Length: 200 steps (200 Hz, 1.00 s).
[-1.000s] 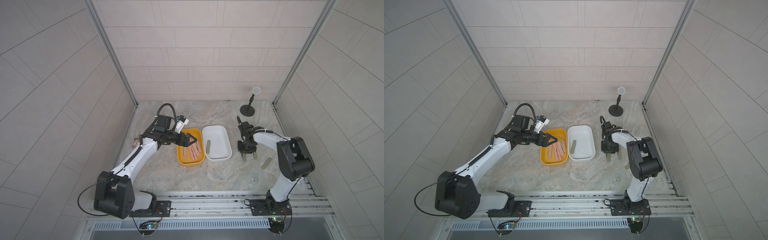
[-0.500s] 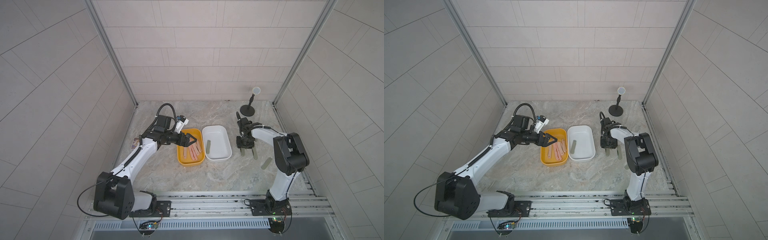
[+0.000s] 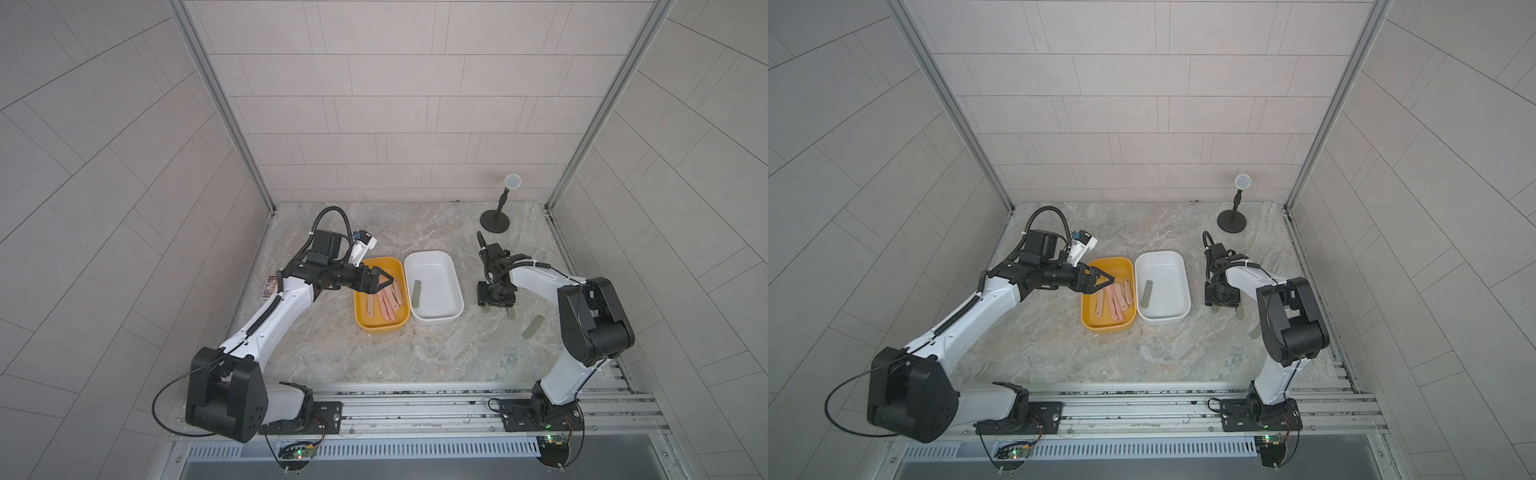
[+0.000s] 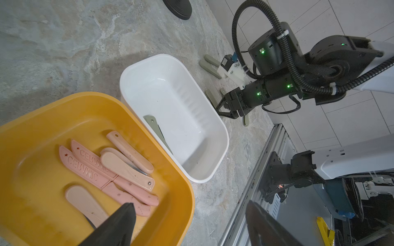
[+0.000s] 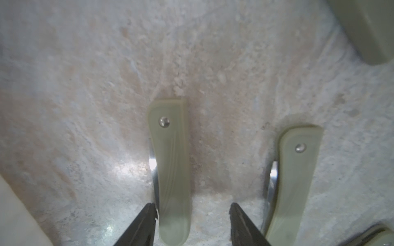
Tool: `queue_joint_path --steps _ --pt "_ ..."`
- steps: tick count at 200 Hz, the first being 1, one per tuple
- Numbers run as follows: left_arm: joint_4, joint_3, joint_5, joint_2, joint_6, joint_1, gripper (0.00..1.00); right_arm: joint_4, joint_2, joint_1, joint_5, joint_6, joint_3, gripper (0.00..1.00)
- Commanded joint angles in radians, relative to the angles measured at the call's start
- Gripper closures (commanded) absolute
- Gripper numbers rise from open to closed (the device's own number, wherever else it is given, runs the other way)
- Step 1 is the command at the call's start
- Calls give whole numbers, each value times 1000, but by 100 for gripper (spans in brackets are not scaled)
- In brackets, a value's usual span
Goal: Place the fruit knives into the storage box by color
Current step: Move the fruit knife to the center of the board, then pick up the fruit knife from the center of the board.
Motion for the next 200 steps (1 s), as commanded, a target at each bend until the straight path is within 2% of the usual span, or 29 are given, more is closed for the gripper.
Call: queue_joint_path --steps 1,46,110,200 --pt "5 3 7 -23 18 6 13 -8 -21 5 14 6 -19 43" --pt "5 0 4 -27 20 8 13 39 7 4 -34 3 -26 45" --pt "6 -1 5 -24 18 14 13 50 21 3 -39 4 -42 53" --pt "9 -2 3 -19 15 14 12 45 17 -2 -52 -2 -53 69"
